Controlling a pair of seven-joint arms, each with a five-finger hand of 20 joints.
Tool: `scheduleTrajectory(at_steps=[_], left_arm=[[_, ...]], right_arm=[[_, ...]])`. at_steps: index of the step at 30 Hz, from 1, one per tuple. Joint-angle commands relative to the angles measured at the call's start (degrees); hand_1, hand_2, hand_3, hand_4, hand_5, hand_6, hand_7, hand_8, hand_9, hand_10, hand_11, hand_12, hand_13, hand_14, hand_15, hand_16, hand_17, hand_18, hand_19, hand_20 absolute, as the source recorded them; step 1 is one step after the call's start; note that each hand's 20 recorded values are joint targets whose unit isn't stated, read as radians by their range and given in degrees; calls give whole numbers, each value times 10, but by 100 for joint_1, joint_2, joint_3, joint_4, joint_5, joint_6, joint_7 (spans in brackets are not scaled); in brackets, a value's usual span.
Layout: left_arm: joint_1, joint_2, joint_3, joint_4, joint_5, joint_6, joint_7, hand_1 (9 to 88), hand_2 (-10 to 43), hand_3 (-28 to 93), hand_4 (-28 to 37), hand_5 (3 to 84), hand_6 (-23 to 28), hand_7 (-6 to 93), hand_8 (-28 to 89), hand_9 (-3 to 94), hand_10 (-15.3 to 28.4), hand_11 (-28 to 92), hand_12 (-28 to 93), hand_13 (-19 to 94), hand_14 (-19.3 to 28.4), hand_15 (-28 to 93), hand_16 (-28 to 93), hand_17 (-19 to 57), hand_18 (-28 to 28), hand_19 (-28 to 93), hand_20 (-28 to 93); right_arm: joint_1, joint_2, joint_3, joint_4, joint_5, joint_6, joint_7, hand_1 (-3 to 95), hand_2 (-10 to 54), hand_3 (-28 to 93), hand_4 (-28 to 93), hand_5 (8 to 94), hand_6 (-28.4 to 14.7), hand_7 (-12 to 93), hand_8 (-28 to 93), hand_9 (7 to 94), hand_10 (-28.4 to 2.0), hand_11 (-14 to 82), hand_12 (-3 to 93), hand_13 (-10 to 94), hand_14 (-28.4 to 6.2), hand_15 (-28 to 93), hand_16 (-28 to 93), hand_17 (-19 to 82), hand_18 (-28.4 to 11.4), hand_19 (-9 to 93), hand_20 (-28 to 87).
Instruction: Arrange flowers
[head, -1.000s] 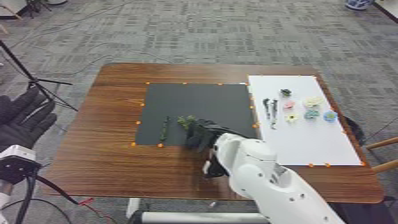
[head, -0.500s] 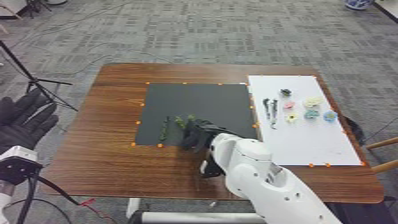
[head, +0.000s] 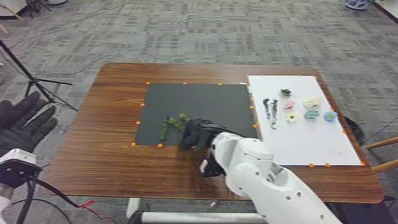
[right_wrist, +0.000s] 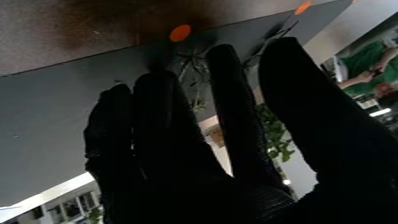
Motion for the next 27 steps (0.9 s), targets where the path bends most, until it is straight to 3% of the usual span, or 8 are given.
scheduleTrajectory(at_steps=[1, 11, 22, 27], left_arm=[[72, -75, -35, -57, -29, 7, -42, 252, 149, 694, -267, 355, 72, 78, -54, 278, 114, 84, 153, 209, 131, 160, 6, -34, 107, 133, 116], [72, -61, -32, -43, -43, -3, -58, 253, 150, 690, -267, 355, 72, 78, -55, 278, 114, 84, 152, 209, 132, 161, 6, -35, 107, 134, 116], [107, -20, 1, -44, -114, 36, 45, 253, 149, 689, -272, 355, 72, 79, -55, 279, 115, 85, 152, 209, 132, 161, 6, -35, 107, 135, 117], [106, -2, 12, -39, -118, 26, 53, 253, 148, 690, -274, 355, 72, 79, -55, 279, 115, 85, 152, 210, 131, 161, 6, -35, 107, 136, 117]], right_arm=[[-83, 2, 37, -120, -132, -16, 70, 377, -53, 782, -189, 584, -30, 160, -125, 356, -284, 347, 273, 291, -284, 779, 404, 203, -284, 802, 501], [-143, 2, 54, -91, -92, -130, 118, 377, -52, 770, -191, 566, -54, 135, -117, 379, -284, 438, 318, 316, -284, 785, 427, 215, -284, 808, 499], [-216, 19, 118, -175, -12, -149, 60, 376, -55, 775, -193, 549, -107, 111, -103, 444, -250, 409, 278, 328, -284, 785, 423, 216, -284, 806, 485], [-215, 41, 150, -211, 29, -118, 67, 373, -53, 776, -194, 541, -85, 129, -98, 428, -263, 402, 282, 321, -284, 782, 423, 210, -284, 797, 475]])
